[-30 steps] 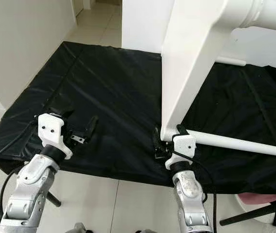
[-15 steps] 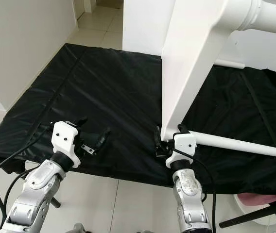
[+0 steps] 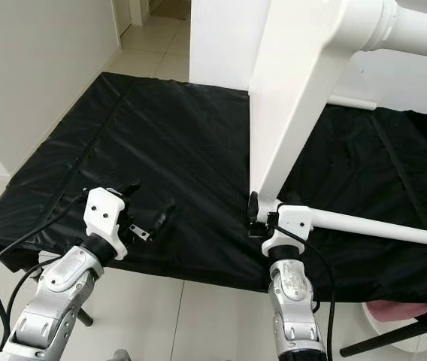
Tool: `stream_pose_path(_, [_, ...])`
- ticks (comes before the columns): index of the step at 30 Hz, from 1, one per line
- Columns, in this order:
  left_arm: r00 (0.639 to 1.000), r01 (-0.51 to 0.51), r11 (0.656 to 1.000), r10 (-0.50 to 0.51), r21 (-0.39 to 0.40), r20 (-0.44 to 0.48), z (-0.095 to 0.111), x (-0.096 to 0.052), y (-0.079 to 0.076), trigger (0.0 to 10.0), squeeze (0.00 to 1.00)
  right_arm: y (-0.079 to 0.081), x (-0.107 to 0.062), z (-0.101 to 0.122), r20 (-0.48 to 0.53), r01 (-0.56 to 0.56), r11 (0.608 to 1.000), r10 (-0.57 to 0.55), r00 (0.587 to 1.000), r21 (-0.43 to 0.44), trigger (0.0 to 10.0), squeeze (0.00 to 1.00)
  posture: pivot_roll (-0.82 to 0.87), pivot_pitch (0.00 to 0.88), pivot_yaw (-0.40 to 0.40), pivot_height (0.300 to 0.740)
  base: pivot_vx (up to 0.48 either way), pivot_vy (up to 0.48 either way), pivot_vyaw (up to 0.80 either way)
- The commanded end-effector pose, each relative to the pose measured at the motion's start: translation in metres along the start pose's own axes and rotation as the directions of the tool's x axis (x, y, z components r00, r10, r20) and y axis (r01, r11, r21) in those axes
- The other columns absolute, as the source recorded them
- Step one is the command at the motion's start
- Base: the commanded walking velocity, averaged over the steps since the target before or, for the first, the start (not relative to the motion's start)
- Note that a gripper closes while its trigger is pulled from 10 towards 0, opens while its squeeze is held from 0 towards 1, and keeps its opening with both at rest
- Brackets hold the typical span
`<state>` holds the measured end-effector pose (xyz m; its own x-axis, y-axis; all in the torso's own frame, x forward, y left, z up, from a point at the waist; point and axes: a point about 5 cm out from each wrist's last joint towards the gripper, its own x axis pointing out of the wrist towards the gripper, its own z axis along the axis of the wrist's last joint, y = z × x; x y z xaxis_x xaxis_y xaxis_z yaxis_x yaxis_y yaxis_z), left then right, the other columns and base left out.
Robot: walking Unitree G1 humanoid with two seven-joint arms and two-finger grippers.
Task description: Building children table
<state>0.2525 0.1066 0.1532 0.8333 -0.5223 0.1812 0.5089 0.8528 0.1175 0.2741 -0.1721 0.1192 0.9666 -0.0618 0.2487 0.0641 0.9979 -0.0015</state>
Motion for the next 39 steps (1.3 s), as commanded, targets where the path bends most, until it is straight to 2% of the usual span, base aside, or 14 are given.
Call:
stream_pose_path(1, [0.995,0.099,0.995,-0.099,-0.003,0.0,0.0,0.002,-0.006,10.0,0.0,-0.001,0.002,-0.001,0.003,0.021,1.0,-0.021,1.0,0.009,10.0,0.02,0.03,0.002,-0.035,0.74,0.0,0.0,0.0])
stream_pose_path(3, [0.995,0.098,0.995,-0.098,-0.004,0.004,0.001,0.003,-0.007,10.0,0.0,0.0,0.008,-0.002,0.007,0.038,0.999,-0.038,0.999,0.018,10.0,0.01,0.03,0.006,-0.038,0.74,0.0,0.0,0.0])
stream_pose_path(12, [0.996,0.083,0.996,-0.083,-0.01,0.016,0.004,0.004,-0.007,10.0,0.0,0.003,0.019,-0.006,-0.004,0.056,0.998,-0.055,0.998,0.03,10.0,0.01,0.04,0.011,-0.044,0.74,0.0,0.0,0.0])
stream_pose_path(13, [0.997,0.08,0.997,-0.08,-0.01,0.018,0.004,0.005,-0.007,10.0,0.0,0.005,0.026,-0.01,-0.012,0.062,0.997,-0.062,0.998,0.037,10.0,0.01,0.04,0.023,-0.041,0.74,0.0,0.0,0.0])
stream_pose_path(24, [0.996,0.085,0.996,-0.085,0.001,0.032,0.009,0.009,-0.006,10.0,0.0,0.013,0.047,-0.013,-0.031,0.09,0.992,-0.088,0.996,0.086,10.0,0.01,0.05,0.048,-0.031,0.74,0.0,0.0,0.0])
stream_pose_path(31, [0.997,0.071,0.997,-0.071,-0.001,0.043,0.014,0.01,-0.004,10.0,0.0,0.019,0.061,-0.013,-0.03,0.053,0.997,-0.051,0.998,0.064,10.0,0.0,0.06,0.093,-0.015,0.74,0.0,0.0,0.0])
stream_pose_path(39, [0.996,0.069,0.998,-0.069,0.001,0.048,0.019,0.009,-0.003,10.0,0.0,0.023,0.069,-0.012,-0.026,0.033,0.998,-0.032,0.999,0.061,10.0,0.0,0.06,0.115,-0.008,0.74,0.0,0.0,0.0])
